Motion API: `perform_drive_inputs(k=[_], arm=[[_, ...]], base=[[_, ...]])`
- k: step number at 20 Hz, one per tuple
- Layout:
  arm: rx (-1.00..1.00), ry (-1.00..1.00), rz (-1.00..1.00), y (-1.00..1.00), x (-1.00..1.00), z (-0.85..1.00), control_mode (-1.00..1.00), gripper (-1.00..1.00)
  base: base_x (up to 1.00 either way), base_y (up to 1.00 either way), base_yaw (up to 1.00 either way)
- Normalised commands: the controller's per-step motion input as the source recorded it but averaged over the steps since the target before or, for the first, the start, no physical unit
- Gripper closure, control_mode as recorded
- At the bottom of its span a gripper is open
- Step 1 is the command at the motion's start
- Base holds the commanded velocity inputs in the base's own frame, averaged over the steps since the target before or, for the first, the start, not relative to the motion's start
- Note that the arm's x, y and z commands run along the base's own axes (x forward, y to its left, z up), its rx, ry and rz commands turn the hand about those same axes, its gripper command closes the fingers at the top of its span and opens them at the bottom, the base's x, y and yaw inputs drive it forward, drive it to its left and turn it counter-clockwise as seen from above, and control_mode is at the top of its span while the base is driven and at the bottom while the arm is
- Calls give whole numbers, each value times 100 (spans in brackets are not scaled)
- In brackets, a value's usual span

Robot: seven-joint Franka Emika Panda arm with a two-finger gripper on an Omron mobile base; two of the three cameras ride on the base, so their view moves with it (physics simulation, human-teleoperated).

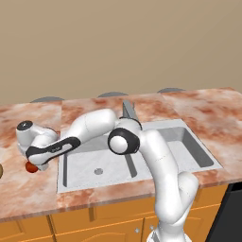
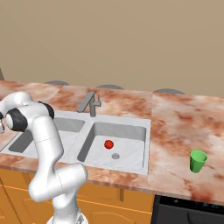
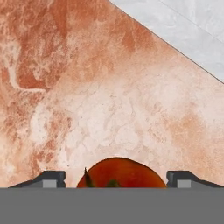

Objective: Remove the tomato and tomato from the sink. Then move the bowl and cup from the counter to the sink for washing.

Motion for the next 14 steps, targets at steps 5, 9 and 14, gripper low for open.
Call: perform_drive_inputs(k=[5,9,14], arm=[[0,3,-15,-4,-10,-4,-100,-100],[0,4,-14,-3,-10,0,-100,-100],[0,0,-13,-4,-15,6,-100,-100]], base=[[0,0,0],[0,0,0],[0,0,0]])
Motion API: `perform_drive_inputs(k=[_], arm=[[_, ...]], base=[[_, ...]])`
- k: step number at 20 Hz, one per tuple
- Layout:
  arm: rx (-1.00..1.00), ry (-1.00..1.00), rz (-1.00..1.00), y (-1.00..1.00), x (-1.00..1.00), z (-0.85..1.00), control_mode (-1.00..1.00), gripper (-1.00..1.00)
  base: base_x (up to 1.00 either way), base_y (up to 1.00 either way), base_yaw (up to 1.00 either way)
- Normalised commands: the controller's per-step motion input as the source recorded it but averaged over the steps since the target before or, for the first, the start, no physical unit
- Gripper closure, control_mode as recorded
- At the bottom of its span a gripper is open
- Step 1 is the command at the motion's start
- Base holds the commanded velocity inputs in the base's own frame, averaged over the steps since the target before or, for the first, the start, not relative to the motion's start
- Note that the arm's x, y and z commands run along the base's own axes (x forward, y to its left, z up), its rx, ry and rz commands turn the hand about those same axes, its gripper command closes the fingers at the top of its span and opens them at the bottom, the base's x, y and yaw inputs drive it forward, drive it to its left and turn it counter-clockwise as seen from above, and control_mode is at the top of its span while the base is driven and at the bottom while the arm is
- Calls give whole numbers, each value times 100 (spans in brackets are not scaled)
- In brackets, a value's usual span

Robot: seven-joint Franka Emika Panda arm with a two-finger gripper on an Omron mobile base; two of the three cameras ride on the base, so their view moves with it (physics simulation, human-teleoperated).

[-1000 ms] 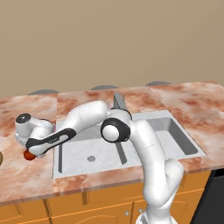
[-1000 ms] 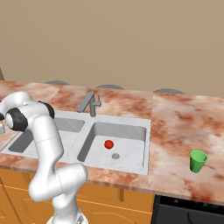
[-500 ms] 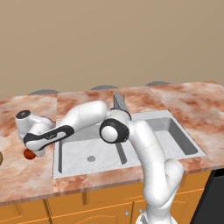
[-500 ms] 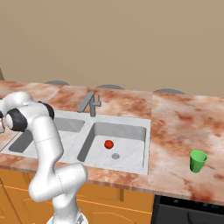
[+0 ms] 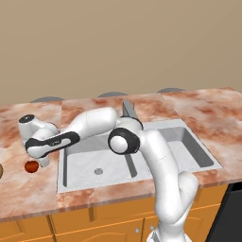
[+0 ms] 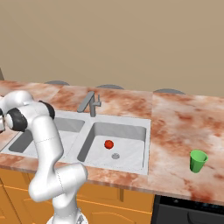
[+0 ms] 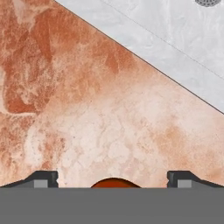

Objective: Remove the tomato and tomato from the sink. Then move the bowl and cup from the counter to the sink for washing.

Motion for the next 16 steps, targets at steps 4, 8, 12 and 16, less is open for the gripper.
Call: perform_drive_inputs(k=[4,8,12,16], arm=[[0,0,-13,-1,-21,19,-100,-100],[0,0,-13,-2,-24,23,-100,-100],[0,-4,-12,-7,-24,22,-100,-100],[0,-5,-11,-20,-26,15,-100,-100]], base=[[0,0,0],[0,0,0],[0,0,0],[0,0,0]])
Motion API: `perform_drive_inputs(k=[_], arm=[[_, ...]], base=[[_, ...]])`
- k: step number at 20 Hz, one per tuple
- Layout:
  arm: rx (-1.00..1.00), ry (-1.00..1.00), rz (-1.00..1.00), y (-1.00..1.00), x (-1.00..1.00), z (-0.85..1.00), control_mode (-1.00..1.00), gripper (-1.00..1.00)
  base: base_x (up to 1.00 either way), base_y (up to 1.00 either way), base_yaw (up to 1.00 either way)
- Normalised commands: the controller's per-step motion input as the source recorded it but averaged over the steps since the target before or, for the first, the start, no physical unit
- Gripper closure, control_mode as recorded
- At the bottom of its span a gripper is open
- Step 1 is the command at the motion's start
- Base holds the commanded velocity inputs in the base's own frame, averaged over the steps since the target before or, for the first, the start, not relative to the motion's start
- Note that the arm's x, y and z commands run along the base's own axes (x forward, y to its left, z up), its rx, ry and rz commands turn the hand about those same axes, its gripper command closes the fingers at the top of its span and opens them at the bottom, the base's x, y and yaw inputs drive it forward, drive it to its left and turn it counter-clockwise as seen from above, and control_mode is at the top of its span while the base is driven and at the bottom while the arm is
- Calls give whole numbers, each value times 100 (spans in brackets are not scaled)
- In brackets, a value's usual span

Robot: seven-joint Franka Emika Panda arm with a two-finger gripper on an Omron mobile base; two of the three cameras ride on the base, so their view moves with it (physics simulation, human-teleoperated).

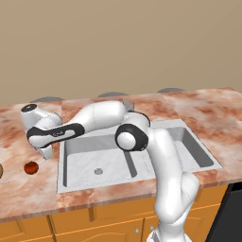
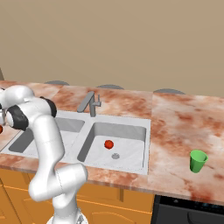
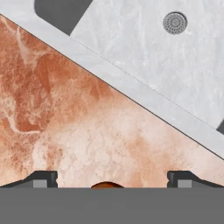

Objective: Remove the tomato and tomato from the sink. Then move the bowl and cup from the counter to the sink for washing.

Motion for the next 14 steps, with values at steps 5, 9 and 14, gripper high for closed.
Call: perform_drive_inputs(k=[5,9,14], arm=[[0,-11,-8,-17,-27,15,-100,-100],[0,-6,-10,-25,-27,12,-100,-100],[0,0,-8,-12,-16,11,-100,-100]], base=[[0,0,0],[0,0,0],[0,0,0]])
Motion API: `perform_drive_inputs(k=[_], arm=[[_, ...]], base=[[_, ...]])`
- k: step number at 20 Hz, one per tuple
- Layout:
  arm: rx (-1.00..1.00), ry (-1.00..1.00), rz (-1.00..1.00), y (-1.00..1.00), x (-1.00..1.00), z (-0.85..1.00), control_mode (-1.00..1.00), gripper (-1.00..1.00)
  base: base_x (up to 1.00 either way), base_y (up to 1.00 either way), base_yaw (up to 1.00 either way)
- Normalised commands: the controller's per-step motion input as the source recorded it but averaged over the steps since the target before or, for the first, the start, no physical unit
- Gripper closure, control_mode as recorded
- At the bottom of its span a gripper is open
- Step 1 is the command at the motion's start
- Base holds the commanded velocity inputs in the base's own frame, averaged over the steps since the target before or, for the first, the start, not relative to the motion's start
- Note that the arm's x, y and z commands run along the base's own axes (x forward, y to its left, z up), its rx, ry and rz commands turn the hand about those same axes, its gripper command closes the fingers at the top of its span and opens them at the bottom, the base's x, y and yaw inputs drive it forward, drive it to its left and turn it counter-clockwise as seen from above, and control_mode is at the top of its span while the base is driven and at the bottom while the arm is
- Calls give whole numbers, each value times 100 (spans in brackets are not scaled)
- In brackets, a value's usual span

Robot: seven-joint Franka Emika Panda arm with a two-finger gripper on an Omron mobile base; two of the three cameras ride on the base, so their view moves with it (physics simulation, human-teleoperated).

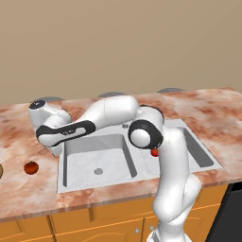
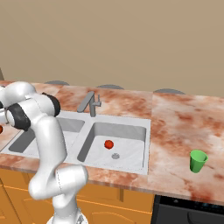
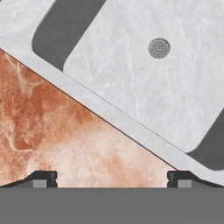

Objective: Remove the tomato and tomato from the sink. Then move the bowl and cup from the counter to the sink for washing.

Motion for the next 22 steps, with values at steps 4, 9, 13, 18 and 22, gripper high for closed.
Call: perform_drive_inputs(k=[4,9,13,18,22], arm=[[3,0,-3,-16,-18,12,-100,-100],[6,1,-1,-13,-18,14,-100,-100],[10,4,0,-11,-13,13,-100,-100],[12,0,0,-19,-17,17,-100,-100],[16,0,0,-32,-17,19,-100,-100]], base=[[0,0,0],[0,0,0],[0,0,0],[0,0,0],[0,0,0]])
